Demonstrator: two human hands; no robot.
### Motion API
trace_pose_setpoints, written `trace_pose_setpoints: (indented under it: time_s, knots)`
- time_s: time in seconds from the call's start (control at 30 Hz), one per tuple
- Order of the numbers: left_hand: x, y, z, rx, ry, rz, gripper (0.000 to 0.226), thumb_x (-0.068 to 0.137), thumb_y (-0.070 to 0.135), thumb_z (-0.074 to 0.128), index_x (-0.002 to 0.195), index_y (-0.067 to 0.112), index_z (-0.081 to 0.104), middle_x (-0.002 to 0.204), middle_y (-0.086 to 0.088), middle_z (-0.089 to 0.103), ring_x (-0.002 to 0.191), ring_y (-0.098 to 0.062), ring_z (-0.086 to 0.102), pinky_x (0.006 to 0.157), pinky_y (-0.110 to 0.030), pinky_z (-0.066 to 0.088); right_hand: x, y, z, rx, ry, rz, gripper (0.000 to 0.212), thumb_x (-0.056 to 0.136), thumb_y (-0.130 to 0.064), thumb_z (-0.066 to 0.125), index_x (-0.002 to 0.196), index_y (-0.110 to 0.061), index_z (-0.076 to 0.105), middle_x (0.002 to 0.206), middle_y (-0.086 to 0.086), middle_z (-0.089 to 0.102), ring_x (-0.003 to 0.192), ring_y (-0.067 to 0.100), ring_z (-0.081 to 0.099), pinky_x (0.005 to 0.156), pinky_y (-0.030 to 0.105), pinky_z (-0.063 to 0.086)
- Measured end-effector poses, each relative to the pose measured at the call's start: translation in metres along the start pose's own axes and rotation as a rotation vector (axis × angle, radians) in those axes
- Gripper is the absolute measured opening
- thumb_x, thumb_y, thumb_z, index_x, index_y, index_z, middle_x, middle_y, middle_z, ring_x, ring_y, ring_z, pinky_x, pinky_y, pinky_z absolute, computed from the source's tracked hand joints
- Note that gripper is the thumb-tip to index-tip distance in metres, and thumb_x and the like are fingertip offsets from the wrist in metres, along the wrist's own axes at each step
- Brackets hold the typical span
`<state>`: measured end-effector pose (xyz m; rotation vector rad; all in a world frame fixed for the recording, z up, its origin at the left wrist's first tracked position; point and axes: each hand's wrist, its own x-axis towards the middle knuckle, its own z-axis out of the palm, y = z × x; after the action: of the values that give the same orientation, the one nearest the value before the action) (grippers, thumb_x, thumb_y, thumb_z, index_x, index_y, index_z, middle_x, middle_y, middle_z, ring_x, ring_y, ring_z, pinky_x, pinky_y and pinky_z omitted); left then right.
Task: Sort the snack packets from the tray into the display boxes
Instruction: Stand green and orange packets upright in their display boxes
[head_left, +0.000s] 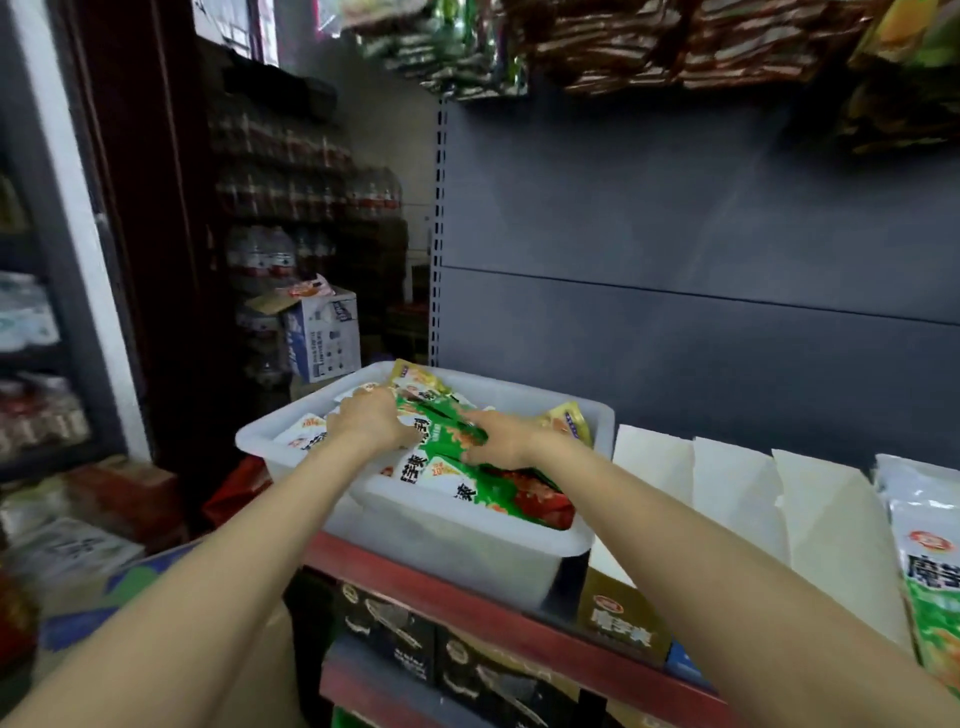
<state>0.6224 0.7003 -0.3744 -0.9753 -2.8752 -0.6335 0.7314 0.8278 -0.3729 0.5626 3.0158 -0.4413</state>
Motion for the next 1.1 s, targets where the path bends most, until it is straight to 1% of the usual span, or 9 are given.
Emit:
trace_pose_setpoints:
  time_s: [0.17, 0.3, 0.43, 0.53, 0.6, 0.73, 0.87, 0.97, 1.1]
  knots:
    - [0.001, 0.000, -0.001, -0.075, 0.012, -0.033, 0.037, 0.076, 0.033, 0.076, 0.070, 0.011, 0.046, 0.083, -0.006, 0.056, 0.097, -0.031, 0.057, 0.072, -0.034, 0.040, -0.002, -0.004, 0.000, -0.106, 0.129, 0.050, 0.062, 0.085, -0.033, 0.066, 0.138, -0.014, 0.040, 0.132, 0.015, 0.047, 0.124, 0.031, 0.041, 0.097, 0.033, 0.035]
    - [-0.005, 0.004, 0.000, -0.295, 0.093, 0.069, 0.021, 0.082, 0.024, 0.071, 0.096, 0.011, 0.066, 0.086, -0.006, 0.062, 0.089, -0.025, 0.058, 0.069, -0.028, 0.036, -0.005, 0.007, -0.004, 0.058, 0.317, 0.052, 0.013, 0.083, -0.016, 0.067, 0.082, -0.013, 0.054, 0.094, 0.011, 0.059, 0.091, 0.026, 0.056, 0.069, 0.029, 0.036]
    - [-0.011, 0.012, -0.001, -0.600, 0.156, 0.168, 0.017, 0.087, 0.021, 0.066, 0.102, 0.012, 0.064, 0.093, -0.006, 0.067, 0.083, -0.023, 0.063, 0.072, -0.034, 0.050, -0.026, 0.017, -0.018, 0.211, 0.435, -0.005, 0.032, 0.086, -0.019, 0.064, 0.062, -0.015, 0.044, 0.060, 0.000, 0.048, 0.057, 0.015, 0.044, 0.056, 0.031, 0.032]
    - [-0.016, 0.029, -0.004, -0.987, 0.062, 0.133, 0.014, 0.087, 0.015, 0.066, 0.093, 0.006, 0.058, 0.087, -0.014, 0.065, 0.069, -0.019, 0.064, 0.062, -0.023, 0.057, -0.052, 0.022, -0.029, 0.358, 0.516, -0.038, 0.024, 0.088, -0.029, 0.062, 0.068, -0.015, 0.061, 0.064, 0.001, 0.062, 0.058, 0.011, 0.055, 0.052, 0.021, 0.040]
    - [-0.023, 0.048, -0.006, -1.163, 0.008, 0.105, 0.018, 0.086, 0.013, 0.066, 0.097, 0.003, 0.056, 0.081, -0.009, 0.062, 0.061, -0.013, 0.060, 0.055, -0.015, 0.054, -0.069, 0.028, -0.037, 0.571, 0.525, -0.038, 0.022, 0.088, -0.029, 0.063, 0.075, -0.011, 0.066, 0.070, 0.004, 0.065, 0.062, 0.014, 0.058, 0.058, 0.026, 0.045]
    - [-0.038, 0.090, -0.006, -1.237, -0.018, 0.159, 0.014, 0.083, 0.012, 0.070, 0.092, 0.008, 0.060, 0.073, -0.004, 0.061, 0.052, -0.007, 0.058, 0.052, -0.016, 0.051, -0.114, 0.042, -0.055, 0.760, 0.326, 0.009, 0.006, 0.088, -0.013, 0.063, 0.092, -0.010, 0.065, 0.082, 0.005, 0.068, 0.068, 0.016, 0.063, 0.061, 0.025, 0.051]
    - [-0.064, 0.144, 0.006, -1.227, -0.134, 0.280, 0.013, 0.083, 0.010, 0.069, 0.092, 0.008, 0.061, 0.075, -0.007, 0.064, 0.060, -0.013, 0.057, 0.048, -0.014, 0.048, -0.159, 0.074, -0.062, 0.858, 0.439, 0.010, 0.039, 0.085, 0.001, 0.063, 0.119, -0.014, 0.054, 0.096, 0.011, 0.069, 0.069, 0.012, 0.065, 0.058, 0.022, 0.053]
    - [-0.085, 0.190, 0.019, -1.189, -0.193, 0.399, 0.014, 0.083, 0.008, 0.069, 0.093, 0.011, 0.060, 0.073, -0.007, 0.063, 0.058, -0.009, 0.059, 0.049, -0.014, 0.049, -0.196, 0.103, -0.063, 0.877, 0.564, 0.035, 0.064, 0.083, 0.008, 0.061, 0.132, -0.028, 0.040, 0.085, 0.008, 0.067, 0.054, 0.005, 0.061, 0.047, 0.017, 0.045]
    - [-0.108, 0.242, 0.041, -1.015, -0.205, 0.521, 0.042, 0.082, 0.011, 0.071, 0.120, 0.006, 0.054, 0.095, -0.006, 0.064, 0.076, -0.013, 0.063, 0.076, -0.023, 0.053, -0.245, 0.144, -0.062, 0.824, 0.762, 0.108, 0.077, 0.080, 0.012, 0.060, 0.137, -0.033, 0.033, 0.097, 0.012, 0.065, 0.068, 0.017, 0.063, 0.057, 0.029, 0.052]
